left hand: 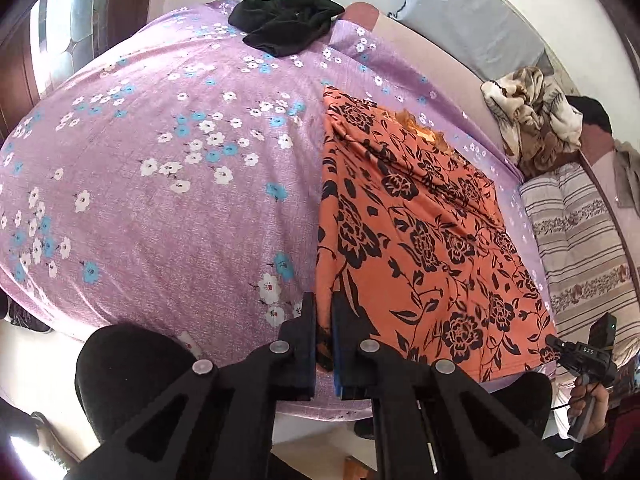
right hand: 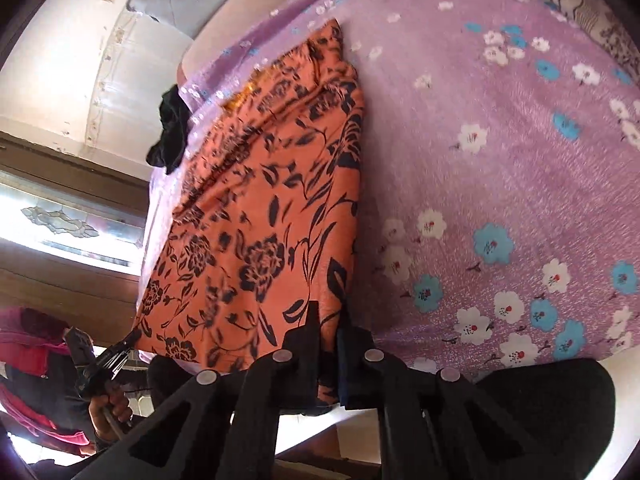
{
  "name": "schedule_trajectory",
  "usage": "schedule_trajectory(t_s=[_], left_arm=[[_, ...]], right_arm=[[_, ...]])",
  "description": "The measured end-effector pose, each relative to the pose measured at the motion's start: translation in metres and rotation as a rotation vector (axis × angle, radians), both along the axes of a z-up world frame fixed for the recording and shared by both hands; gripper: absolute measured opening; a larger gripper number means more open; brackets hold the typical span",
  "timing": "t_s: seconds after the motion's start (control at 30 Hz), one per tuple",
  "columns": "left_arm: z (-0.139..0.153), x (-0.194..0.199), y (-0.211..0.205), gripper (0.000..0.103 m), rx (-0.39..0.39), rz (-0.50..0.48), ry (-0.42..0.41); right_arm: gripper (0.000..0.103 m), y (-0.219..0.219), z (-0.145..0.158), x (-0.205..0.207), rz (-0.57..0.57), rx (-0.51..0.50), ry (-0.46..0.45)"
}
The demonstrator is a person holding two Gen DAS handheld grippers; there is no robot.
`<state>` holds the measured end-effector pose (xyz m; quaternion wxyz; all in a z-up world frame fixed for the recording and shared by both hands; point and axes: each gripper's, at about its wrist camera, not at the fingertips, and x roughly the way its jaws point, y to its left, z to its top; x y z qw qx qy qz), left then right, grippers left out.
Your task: Fold small clothes
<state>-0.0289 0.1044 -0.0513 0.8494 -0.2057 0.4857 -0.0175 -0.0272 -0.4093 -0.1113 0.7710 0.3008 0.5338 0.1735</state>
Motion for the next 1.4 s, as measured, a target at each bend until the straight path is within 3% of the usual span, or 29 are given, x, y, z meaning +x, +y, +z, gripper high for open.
schedule_trajectory(t_s=[0.07, 0.17, 0.23, 0.37, 0.43, 0.47, 0.5, 0.53, 0.57, 0.6, 0.63, 0.67, 0.7, 0.83, 0.93, 1.03, 1.1, 1.23, 1.33, 1.4], left_arm=[[-0.026, 0.005, 0.009, 0.006, -0.019, 0.027, 0.069], [-0.072, 0.011, 0.014, 0.006, -0.025, 0.046, 0.166], [-0.081, 0.011, 0.017, 0.006, -0.064, 0.064, 0.183], [-0.078, 0.017, 0.007, 0.009, 0.008, 0.030, 0.160], [-0.082, 0.019, 0.001, 0.024, 0.012, 0.028, 0.176], [-0.084, 0.018, -0.001, 0.048, 0.002, 0.030, 0.175], [-0.085, 0.015, -0.002, 0.069, -0.007, 0.034, 0.164], [-0.086, 0.015, -0.005, 0.069, -0.010, 0.025, 0.147], [-0.087, 0.015, -0.008, 0.069, 0.009, 0.014, 0.142], [-0.088, 0.015, -0.010, 0.061, 0.036, 0.007, 0.143], [-0.088, 0.017, -0.012, 0.039, 0.062, 0.009, 0.151], [-0.088, 0.018, -0.011, 0.008, 0.051, -0.004, 0.169], [-0.082, 0.016, -0.008, 0.007, 0.000, -0.005, 0.151], [-0.033, 0.005, -0.004, 0.007, -0.015, 0.006, 0.016], [-0.052, 0.009, 0.001, 0.007, -0.004, 0.026, 0.085], [-0.091, 0.016, 0.004, 0.008, 0.010, 0.051, 0.208], [-0.090, 0.018, 0.002, 0.008, 0.001, 0.055, 0.201], [-0.072, 0.017, 0.001, 0.008, -0.009, 0.042, 0.131], [-0.095, 0.019, 0.005, 0.008, -0.026, 0.062, 0.214], [-0.088, 0.021, 0.005, 0.008, -0.031, 0.065, 0.207]], right_arm=[[0.006, -0.007, 0.003, -0.004, -0.009, -0.015, -0.002], [0.006, -0.015, -0.034, -0.001, -0.030, -0.016, 0.090], [0.006, -0.021, -0.047, -0.004, -0.049, 0.005, 0.110], [0.012, -0.026, -0.046, -0.007, -0.058, 0.044, 0.087], [0.037, -0.025, -0.044, -0.006, -0.061, 0.038, 0.062], [0.058, -0.023, -0.043, -0.005, -0.066, 0.048, 0.051], [0.070, -0.020, -0.040, -0.004, -0.058, 0.063, 0.029], [0.071, -0.015, -0.038, -0.003, -0.047, 0.053, 0.022], [0.071, -0.008, -0.039, 0.000, -0.033, 0.025, 0.032], [0.069, -0.003, -0.043, 0.002, -0.016, -0.014, 0.056], [0.063, 0.001, -0.044, 0.004, 0.002, -0.046, 0.063], [0.032, 0.003, -0.045, 0.005, 0.007, -0.073, 0.078], [0.004, 0.001, -0.046, 0.006, 0.008, -0.077, 0.102], [0.004, -0.005, -0.021, -0.002, -0.011, -0.048, 0.045], [0.004, -0.011, -0.013, -0.001, -0.036, -0.022, 0.033], [0.004, -0.012, -0.048, 0.004, -0.034, 0.011, 0.131], [0.005, -0.011, -0.059, 0.004, -0.038, 0.005, 0.155], [0.005, -0.012, -0.046, 0.006, -0.044, 0.032, 0.119], [0.005, -0.016, -0.047, 0.005, -0.053, 0.043, 0.115], [0.005, -0.014, -0.061, 0.006, -0.043, 0.032, 0.163]])
